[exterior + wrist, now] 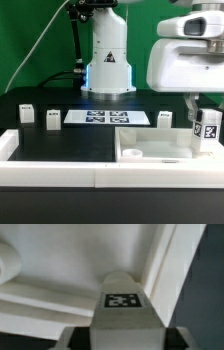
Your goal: Assemble one leg
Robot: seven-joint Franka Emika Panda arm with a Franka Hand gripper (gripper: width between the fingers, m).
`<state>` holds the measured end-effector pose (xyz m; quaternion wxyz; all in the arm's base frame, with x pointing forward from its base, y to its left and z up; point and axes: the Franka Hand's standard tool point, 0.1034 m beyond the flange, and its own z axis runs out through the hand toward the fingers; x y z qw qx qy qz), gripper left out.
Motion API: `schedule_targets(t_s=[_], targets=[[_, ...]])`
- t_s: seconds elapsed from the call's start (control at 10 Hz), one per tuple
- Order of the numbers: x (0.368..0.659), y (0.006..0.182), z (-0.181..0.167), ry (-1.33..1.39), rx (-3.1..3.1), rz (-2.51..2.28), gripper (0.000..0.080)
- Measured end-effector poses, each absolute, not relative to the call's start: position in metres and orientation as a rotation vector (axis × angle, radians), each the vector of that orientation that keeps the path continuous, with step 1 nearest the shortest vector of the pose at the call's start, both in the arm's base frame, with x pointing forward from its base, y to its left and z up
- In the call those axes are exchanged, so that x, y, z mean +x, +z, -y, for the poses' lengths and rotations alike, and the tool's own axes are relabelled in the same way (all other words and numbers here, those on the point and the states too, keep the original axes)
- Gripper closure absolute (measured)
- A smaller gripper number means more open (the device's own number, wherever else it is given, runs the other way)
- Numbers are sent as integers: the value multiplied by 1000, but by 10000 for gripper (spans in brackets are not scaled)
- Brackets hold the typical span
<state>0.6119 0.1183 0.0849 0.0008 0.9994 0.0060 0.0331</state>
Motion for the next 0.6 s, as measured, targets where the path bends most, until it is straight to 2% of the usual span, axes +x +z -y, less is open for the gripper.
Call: schedule_targets(t_s=[0.6], targets=[[618, 84, -117, 187, 3018, 1201, 509]])
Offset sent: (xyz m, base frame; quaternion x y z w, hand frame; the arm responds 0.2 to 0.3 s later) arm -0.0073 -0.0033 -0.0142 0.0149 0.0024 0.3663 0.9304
